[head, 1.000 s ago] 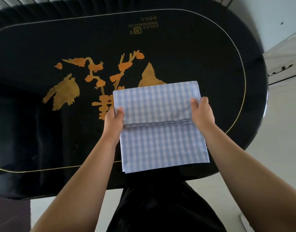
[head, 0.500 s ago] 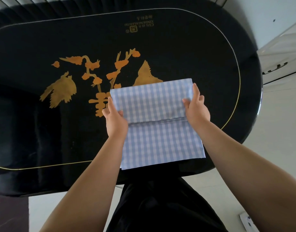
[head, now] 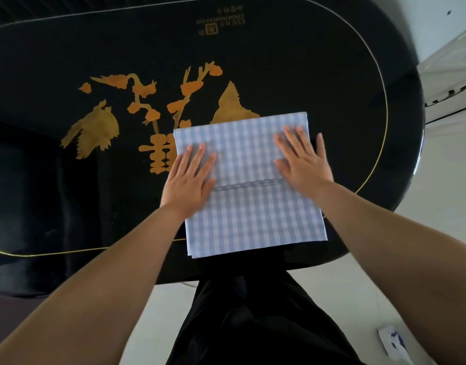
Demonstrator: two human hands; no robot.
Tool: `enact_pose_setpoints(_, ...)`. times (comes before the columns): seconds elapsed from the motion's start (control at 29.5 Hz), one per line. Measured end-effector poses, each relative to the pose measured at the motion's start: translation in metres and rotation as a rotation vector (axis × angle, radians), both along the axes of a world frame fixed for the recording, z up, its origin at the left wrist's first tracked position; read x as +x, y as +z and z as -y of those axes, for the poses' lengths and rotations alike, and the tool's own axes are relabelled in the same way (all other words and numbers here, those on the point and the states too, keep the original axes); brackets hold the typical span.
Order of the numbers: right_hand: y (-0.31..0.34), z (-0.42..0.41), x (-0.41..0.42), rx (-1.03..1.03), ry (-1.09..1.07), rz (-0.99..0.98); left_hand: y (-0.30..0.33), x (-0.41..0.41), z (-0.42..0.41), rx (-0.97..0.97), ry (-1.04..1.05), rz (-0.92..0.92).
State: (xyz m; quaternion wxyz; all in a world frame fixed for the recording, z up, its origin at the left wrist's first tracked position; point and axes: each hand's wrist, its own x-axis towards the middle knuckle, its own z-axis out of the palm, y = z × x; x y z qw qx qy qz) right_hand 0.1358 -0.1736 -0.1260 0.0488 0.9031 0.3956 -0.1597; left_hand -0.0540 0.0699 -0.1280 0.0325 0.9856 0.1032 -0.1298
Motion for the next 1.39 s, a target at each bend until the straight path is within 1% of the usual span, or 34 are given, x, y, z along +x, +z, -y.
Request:
enact_pose_setpoints(0.07,0.004,0.02,0.009,0.005,0.044,-0.017,0.001,-0.014,-0.015,0.025,-0.101,-0.019)
enact_pose_setpoints(0.2,0.015,0.059,0.016,-0.024,0.245,-0.037,0.005,-0.046,-0.041,0.055,-0.33,-0.09)
enact_pose_setpoints(0.27,0.02,0.074,0.013,-0.003,0.323,-0.089,0.008,-0.061,-0.045,0.025,-0.387,-0.109)
enact_pose_setpoints(0.34,0.023,0.084,0.009,0.013,0.351,-0.143,0.011,-0.07,-0.044,-0.046,-0.369,-0.106)
enact_pose_setpoints(0.41,0.023,0.092,0.007,-0.003,0.369,-0.183,0.012,-0.074,-0.044,-0.093,-0.35,-0.144)
enact_pose_setpoints(0.54,0.02,0.103,0.009,-0.038,0.427,-0.18,0.009,-0.073,-0.044,-0.1,-0.325,-0.198)
enact_pose_setpoints(0.71,0.015,0.101,0.007,-0.065,0.451,-0.136,0.011,-0.071,-0.026,-0.038,-0.309,-0.174)
enact_pose_setpoints(0.85,0.015,0.1,-0.006,-0.023,0.461,0.004,0.012,-0.073,-0.007,0.046,-0.299,-0.177)
enact_pose_setpoints(0.92,0.015,0.096,-0.014,0.046,0.516,0.082,0.015,-0.072,-0.008,0.016,-0.297,-0.171)
enact_pose_setpoints(0.98,0.013,0.093,-0.011,0.083,0.558,0.049,0.019,-0.07,-0.013,-0.06,-0.307,-0.155)
enact_pose_setpoints(1.02,0.014,0.093,-0.009,0.082,0.558,-0.002,0.021,-0.069,-0.014,-0.154,-0.276,-0.137)
enact_pose_setpoints(1.05,0.014,0.094,-0.008,0.091,0.531,-0.071,0.024,-0.068,-0.012,-0.307,-0.164,-0.101)
enact_pose_setpoints(1.08,0.016,0.095,-0.007,0.095,0.46,-0.173,0.026,-0.067,-0.01,-0.478,0.026,-0.064)
enact_pose_setpoints(1.12,0.017,0.096,-0.005,0.129,0.323,-0.304,0.029,-0.064,-0.007,-0.58,0.199,-0.043)
enact_pose_setpoints(1.15,0.022,0.093,-0.006,0.207,0.117,-0.441,0.035,-0.056,-0.003,-0.556,0.351,-0.054)
enact_pose_setpoints(1.19,0.026,0.089,-0.007,0.295,-0.101,-0.511,0.036,-0.051,0.0,-0.517,0.5,-0.046)
enact_pose_setpoints(1.22,0.032,0.08,-0.007,0.388,-0.301,-0.526,0.038,-0.043,0.003,-0.57,0.67,0.004)
enact_pose_setpoints(1.25,0.035,0.068,-0.005,0.446,-0.431,-0.517,0.04,-0.035,0.004,-0.672,0.805,0.097)
enact_pose_setpoints(1.29,0.037,0.057,-0.003,0.472,-0.506,-0.511,0.044,-0.026,0.004,-0.763,0.903,0.167)
enact_pose_setpoints(1.32,0.036,0.046,0.001,0.461,-0.549,-0.473,0.045,-0.017,0.002,-0.805,0.916,0.205)
enact_pose_setpoints(1.39,0.038,0.027,0.007,0.405,-0.579,-0.34,0.044,0.003,-0.003,-0.848,0.96,0.203)
